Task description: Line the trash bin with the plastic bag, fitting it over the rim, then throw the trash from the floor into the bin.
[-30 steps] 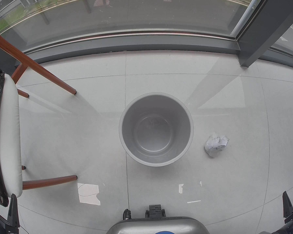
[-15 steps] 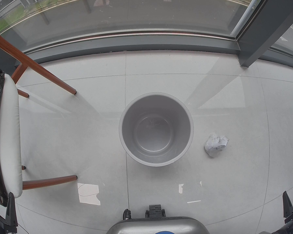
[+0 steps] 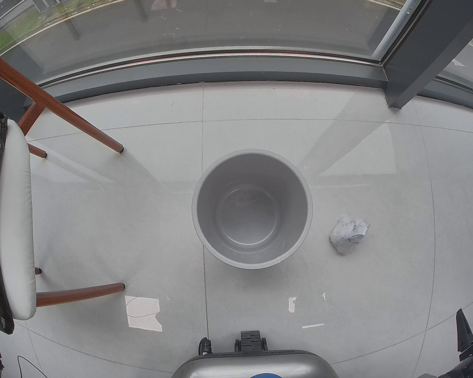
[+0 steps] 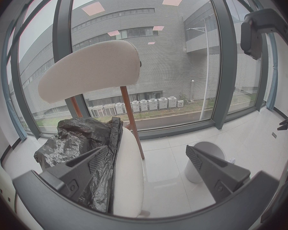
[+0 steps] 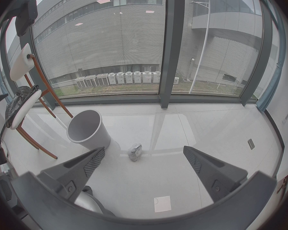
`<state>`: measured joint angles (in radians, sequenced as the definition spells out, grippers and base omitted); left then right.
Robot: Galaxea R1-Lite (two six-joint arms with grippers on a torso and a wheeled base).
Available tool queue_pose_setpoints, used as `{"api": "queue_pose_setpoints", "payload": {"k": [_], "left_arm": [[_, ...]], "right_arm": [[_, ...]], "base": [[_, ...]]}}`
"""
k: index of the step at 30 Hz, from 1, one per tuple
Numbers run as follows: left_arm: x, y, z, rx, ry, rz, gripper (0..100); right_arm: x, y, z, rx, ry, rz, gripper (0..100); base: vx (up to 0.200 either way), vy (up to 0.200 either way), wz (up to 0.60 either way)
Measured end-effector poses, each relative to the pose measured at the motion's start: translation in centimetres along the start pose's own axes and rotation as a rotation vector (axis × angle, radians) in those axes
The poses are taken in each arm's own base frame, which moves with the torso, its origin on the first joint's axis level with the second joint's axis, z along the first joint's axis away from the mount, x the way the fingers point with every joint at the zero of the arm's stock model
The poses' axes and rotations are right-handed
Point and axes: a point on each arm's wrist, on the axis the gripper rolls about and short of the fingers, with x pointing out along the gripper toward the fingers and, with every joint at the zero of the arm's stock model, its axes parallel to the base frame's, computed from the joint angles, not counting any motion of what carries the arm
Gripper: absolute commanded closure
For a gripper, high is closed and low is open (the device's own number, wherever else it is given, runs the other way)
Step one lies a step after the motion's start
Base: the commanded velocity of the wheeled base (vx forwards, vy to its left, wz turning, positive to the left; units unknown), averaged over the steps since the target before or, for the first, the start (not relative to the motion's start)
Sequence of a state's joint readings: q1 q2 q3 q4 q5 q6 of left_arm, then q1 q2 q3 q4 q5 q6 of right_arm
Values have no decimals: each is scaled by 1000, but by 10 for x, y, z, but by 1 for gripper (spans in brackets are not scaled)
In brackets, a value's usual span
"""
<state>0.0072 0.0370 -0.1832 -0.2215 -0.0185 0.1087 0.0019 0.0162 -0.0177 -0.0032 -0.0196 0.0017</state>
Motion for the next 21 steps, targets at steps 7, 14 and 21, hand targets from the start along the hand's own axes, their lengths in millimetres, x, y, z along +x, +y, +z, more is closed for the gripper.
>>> {"api": "queue_pose_setpoints", "payload": {"k": [7,14,21], "left_arm": [[3,6,46,27,-19,101,0],[29,14,94,85,101,317,0],[56,16,98,150,422,418,0]], "right_arm": [[0,0,0,0,0,0,0],[0,0,0,-1,0,0,0],[0,0,0,-3,0,2,0]], "base": [[0,0,0],[0,0,0],[0,0,0]]}}
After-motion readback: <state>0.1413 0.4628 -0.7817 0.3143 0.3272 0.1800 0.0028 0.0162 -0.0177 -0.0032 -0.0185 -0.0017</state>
